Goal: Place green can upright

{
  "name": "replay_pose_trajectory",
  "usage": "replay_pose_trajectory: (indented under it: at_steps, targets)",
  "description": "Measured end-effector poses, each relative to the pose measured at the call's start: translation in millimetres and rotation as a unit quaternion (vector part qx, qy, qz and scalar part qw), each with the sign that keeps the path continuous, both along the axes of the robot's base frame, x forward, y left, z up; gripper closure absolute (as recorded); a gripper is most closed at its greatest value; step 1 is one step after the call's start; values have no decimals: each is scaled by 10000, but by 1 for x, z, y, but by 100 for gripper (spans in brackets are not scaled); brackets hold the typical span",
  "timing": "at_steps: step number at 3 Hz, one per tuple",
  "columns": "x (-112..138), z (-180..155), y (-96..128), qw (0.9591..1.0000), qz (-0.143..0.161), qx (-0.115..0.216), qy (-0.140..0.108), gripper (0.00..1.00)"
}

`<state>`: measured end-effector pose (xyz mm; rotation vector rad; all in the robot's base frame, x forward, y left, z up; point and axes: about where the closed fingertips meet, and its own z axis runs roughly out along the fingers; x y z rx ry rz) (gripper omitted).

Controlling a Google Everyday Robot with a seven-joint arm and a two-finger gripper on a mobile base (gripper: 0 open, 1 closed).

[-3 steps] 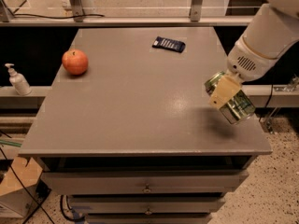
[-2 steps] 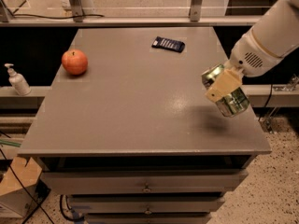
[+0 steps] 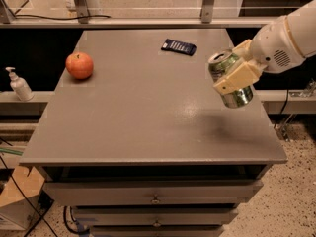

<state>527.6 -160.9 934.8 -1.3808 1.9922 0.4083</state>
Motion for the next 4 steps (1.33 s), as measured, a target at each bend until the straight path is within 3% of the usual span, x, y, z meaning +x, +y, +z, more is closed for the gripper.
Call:
replay_pose_trajectory:
  at_steps: [1,2,3,4]
  targets:
    - [-3,1,-2,9992,227,-192,-258,100]
    - [-6,-8,-4,9995,104,-30,-296,100]
    - [-6,-11,-5,9976,67,448,-517,100]
    - [-8,-16,-10,9914,-58,1074,-749,100]
